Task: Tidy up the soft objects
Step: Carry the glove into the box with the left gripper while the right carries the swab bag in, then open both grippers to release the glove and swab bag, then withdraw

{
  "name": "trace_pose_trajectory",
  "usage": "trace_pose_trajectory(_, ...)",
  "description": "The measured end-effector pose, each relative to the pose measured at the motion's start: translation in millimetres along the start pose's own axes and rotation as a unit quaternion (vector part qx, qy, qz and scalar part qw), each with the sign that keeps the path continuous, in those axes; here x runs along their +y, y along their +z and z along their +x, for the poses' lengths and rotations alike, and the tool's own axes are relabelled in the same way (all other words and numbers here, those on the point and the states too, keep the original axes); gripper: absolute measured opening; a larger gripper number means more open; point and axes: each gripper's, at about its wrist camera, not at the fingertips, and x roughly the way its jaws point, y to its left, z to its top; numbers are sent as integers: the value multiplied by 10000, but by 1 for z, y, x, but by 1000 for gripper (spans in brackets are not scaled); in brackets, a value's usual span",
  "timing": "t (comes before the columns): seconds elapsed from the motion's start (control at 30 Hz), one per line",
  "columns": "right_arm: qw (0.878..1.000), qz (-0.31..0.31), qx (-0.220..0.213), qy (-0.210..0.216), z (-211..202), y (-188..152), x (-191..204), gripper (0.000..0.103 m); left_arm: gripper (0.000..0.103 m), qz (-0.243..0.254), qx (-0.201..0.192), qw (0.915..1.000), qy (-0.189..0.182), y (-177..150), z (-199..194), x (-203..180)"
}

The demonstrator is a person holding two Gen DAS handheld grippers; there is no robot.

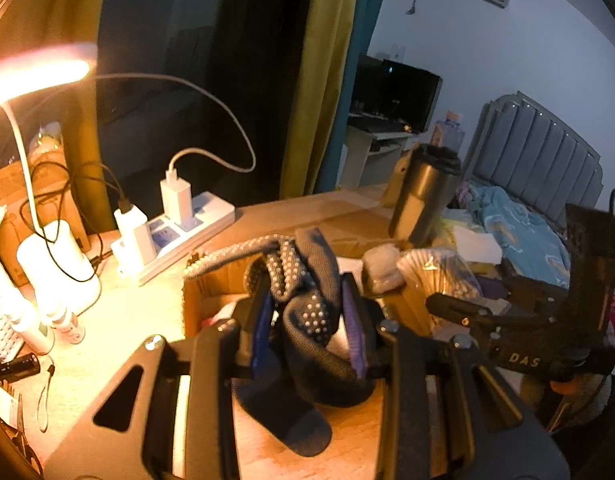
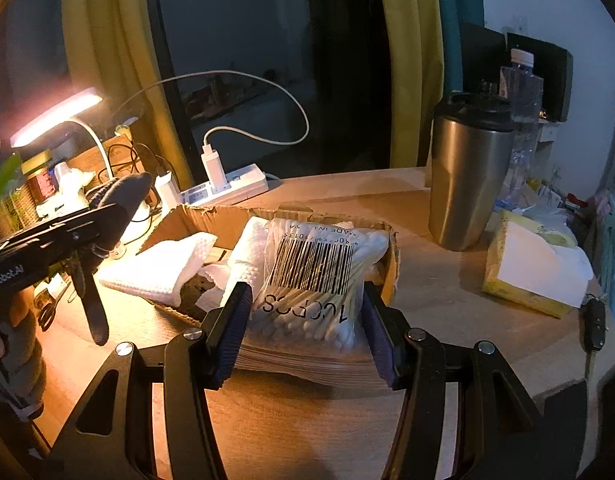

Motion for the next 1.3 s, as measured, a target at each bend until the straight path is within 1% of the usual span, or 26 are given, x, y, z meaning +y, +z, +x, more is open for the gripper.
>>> trace_pose_trajectory(0.23, 9999, 38, 157, 42, 23, 3, -4, 58, 33, -59, 322, 9995, 44, -8, 35, 8)
trace_pose_trajectory(0.33, 9997, 88, 201, 79, 32, 3, -5, 58, 33, 36, 432, 9989, 160, -12, 47, 9)
trace_pose_trajectory(0.6, 9989, 109, 393, 214, 55, 1, 2, 58, 33, 22, 756, 9970, 146, -24, 75, 14)
trace_pose_trajectory(0.73, 9987, 149, 445, 203, 62, -1, 2, 58, 33, 53, 929, 9956, 130, -30, 87, 14)
trace_pose_trajectory(0.97, 9988, 120, 457, 160, 64, -1, 3, 58, 34, 75, 982, 9951, 109, -36, 96, 15)
trace_pose_trajectory(1.13, 9988, 121, 463, 114, 64, -1, 3, 58, 36, 24, 990, 9950, 118, -32, 96, 15)
trace_pose_trajectory(1.2, 9988, 123, 456, 92, 63, -2, 4, 59, 38, 16, 992, 9950, 148, -29, 96, 15)
trace_pose_trajectory(1.23, 9989, 128, 447, 81, 61, -2, 4, 60, 41, 22, 987, 9950, 179, -28, 95, 14)
trace_pose_trajectory(1.27, 9989, 137, 439, 72, 60, -2, 4, 61, 52, 32, 975, 9951, 189, -27, 93, 14)
trace_pose_trajectory(1.3, 9989, 143, 436, 68, 60, -2, 4, 61, 55, 24, 943, 9954, 171, -25, 91, 13)
